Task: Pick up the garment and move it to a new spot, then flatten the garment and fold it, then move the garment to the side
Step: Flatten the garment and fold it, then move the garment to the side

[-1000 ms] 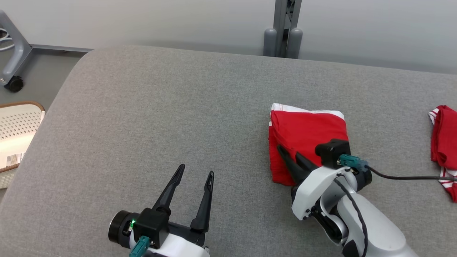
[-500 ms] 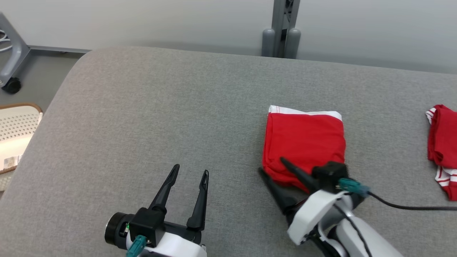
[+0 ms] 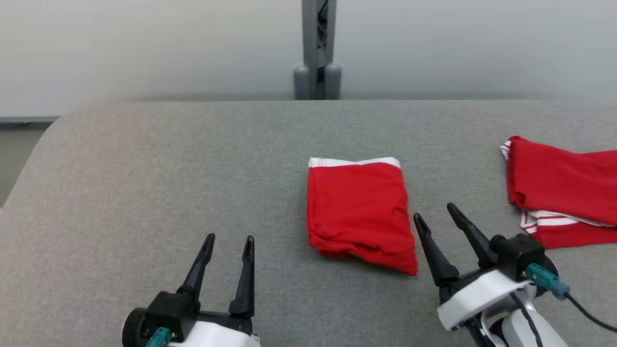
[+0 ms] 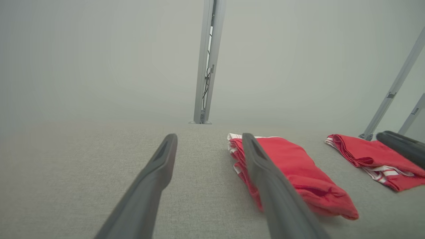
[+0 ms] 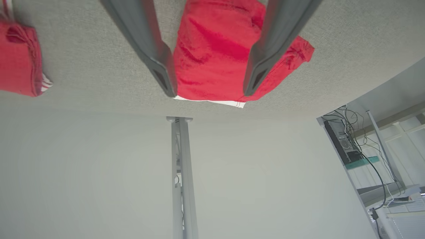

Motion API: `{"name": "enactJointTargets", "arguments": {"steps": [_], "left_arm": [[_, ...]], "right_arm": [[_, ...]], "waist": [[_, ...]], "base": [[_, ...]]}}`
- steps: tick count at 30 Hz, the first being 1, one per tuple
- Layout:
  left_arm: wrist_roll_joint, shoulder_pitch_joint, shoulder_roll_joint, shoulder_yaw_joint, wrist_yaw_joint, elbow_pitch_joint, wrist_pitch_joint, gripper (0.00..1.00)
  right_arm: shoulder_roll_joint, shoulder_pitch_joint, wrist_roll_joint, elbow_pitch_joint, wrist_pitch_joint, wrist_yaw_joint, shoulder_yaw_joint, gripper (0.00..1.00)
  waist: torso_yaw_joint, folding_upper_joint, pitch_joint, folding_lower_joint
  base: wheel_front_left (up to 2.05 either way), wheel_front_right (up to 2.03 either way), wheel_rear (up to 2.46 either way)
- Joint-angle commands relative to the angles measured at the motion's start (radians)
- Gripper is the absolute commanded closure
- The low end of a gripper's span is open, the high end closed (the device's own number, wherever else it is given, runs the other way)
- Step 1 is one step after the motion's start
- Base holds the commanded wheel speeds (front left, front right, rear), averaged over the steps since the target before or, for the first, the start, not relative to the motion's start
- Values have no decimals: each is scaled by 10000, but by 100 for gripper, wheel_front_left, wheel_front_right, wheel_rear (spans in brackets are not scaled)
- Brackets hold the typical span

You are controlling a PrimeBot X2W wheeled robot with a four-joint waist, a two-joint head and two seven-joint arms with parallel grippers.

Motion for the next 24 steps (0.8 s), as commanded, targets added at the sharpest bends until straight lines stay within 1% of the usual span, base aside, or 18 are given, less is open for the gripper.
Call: {"name": "enactJointTargets", "arguments": {"steps": [1, 6, 12, 18, 24], "left_arm": [[-196, 182, 18, 105, 60, -57, -52, 0], [-302, 540, 55, 241, 209, -245, -54, 0], [-196, 1032, 124, 386, 340, -447, -56, 0], [-105, 1408, 92, 522, 238, -562, -56, 0], [-18, 1620, 42, 768, 219, -706, -49, 0]], "right_arm": [[-152, 169, -304, 9, -176, 0, -52, 0], [-271, 663, -670, 72, -492, 0, -234, 0], [-473, 1458, -742, -227, -651, 0, -261, 0], [-389, 2261, -849, -898, -645, 0, -733, 0], [-338, 2569, -954, -1219, -648, 0, -981, 0]], "waist": [[-358, 0, -243, 0], [-732, 0, -407, 0], [-956, 0, -596, 0], [-1017, 0, -774, 0], [-1036, 0, -906, 0]], "base": [[0, 0, 0], [0, 0, 0], [0, 0, 0], [0, 0, 0], [0, 0, 0]]}}
